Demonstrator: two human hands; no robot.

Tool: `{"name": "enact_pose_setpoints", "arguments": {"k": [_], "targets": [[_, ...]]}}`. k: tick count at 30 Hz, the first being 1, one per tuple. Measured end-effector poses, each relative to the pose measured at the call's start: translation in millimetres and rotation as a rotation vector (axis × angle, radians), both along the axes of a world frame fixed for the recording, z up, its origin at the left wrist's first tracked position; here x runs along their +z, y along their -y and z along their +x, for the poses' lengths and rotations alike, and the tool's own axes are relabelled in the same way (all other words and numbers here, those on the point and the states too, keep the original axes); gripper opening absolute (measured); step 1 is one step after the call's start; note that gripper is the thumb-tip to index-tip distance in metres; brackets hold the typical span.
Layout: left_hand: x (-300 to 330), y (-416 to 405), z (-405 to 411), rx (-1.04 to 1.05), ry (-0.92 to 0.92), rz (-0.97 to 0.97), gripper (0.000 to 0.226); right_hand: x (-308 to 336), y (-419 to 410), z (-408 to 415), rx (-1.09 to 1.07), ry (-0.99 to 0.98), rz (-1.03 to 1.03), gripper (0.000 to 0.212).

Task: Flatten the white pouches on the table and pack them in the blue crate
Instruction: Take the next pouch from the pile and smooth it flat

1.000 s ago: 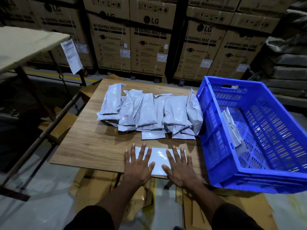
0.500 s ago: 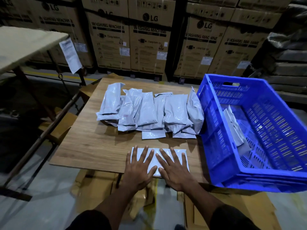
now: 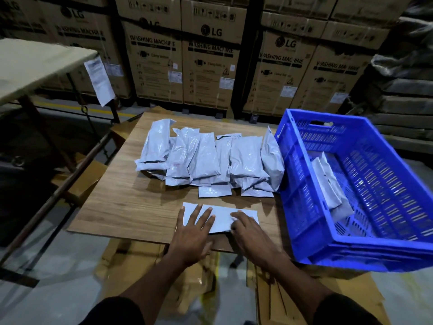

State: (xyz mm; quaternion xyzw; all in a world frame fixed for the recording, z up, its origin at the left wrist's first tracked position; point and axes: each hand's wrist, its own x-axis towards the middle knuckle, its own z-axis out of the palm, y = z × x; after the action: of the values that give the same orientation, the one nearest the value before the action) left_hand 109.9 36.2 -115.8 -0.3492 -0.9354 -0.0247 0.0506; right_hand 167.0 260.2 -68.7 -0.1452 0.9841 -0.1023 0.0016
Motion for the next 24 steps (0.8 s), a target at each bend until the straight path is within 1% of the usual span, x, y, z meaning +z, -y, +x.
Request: {"name": "enact_pose_setpoints", "arguments": {"k": [1,2,4,5,6,7,9,10,12,13,15,17,18,20,22,24], "targets": [[3.3,-0.7,0.0,0.020,-0.036,-0.002,0.057,3.7,0.1,-0.1,0.019,-0.037,0.017,0.029],[6.0,-1.4,-1.1,0.070,-0.045,0.009,0.056,5.9,0.4,1.1,0.071,-0.083,0.084,0.031],[10.4,-3.0,-4.6,0.164,-0.014,0.023,0.069,9.1,0.9,7.0,0.252,-0.147,0.269,0.055],[12.2,-2.8,-5.8,0.192,0.001,0.025,0.074,9.7,1.2,10.9,0.349,-0.169,0.326,0.064],[14.3,-2.1,-6.8,0.200,0.011,0.023,0.078,8.7,0.4,12.3,0.426,-0.183,0.360,0.065],[15.9,-0.4,-8.0,0.195,0.013,0.022,0.080,7.9,-1.2,11.6,0.472,-0.186,0.386,0.060],[15.5,2.9,-9.4,0.175,0.010,0.024,0.079,1.1,-6.3,5.1,0.468,-0.169,0.424,0.046],[17.1,3.8,-8.2,0.173,0.019,0.026,0.075,0.3,-7.8,0.6,0.448,-0.185,0.391,0.036],[23.0,3.6,-2.0,0.198,-0.010,0.049,0.060,9.6,-6.6,-5.9,0.379,-0.252,0.196,0.011],[25.6,3.1,0.7,0.230,-0.042,0.064,0.058,18.6,-4.6,-9.1,0.325,-0.261,0.076,0.010],[32.4,4.1,5.1,0.298,-0.108,0.117,0.070,38.3,-2.8,-16.4,0.217,-0.244,-0.112,0.016],[38.2,7.1,9.6,0.287,-0.156,0.194,0.075,54.7,-1.0,-20.9,0.107,-0.115,-0.329,0.022],[38.8,9.9,11.3,0.247,-0.163,0.221,0.074,60.1,-0.6,-23.2,0.053,-0.039,-0.446,0.029],[34.7,14.6,13.4,0.131,-0.176,0.243,0.071,69.2,-3.8,-28.8,-0.055,0.183,-0.622,0.039],[28.8,14.7,11.9,0.037,-0.077,0.191,0.069,80.8,-7.1,-33.9,-0.065,0.408,-0.651,0.038],[24.4,11.3,10.9,0.019,0.057,0.092,0.067,86.5,-12.5,-38.0,-0.054,0.579,-0.567,0.035]]}}
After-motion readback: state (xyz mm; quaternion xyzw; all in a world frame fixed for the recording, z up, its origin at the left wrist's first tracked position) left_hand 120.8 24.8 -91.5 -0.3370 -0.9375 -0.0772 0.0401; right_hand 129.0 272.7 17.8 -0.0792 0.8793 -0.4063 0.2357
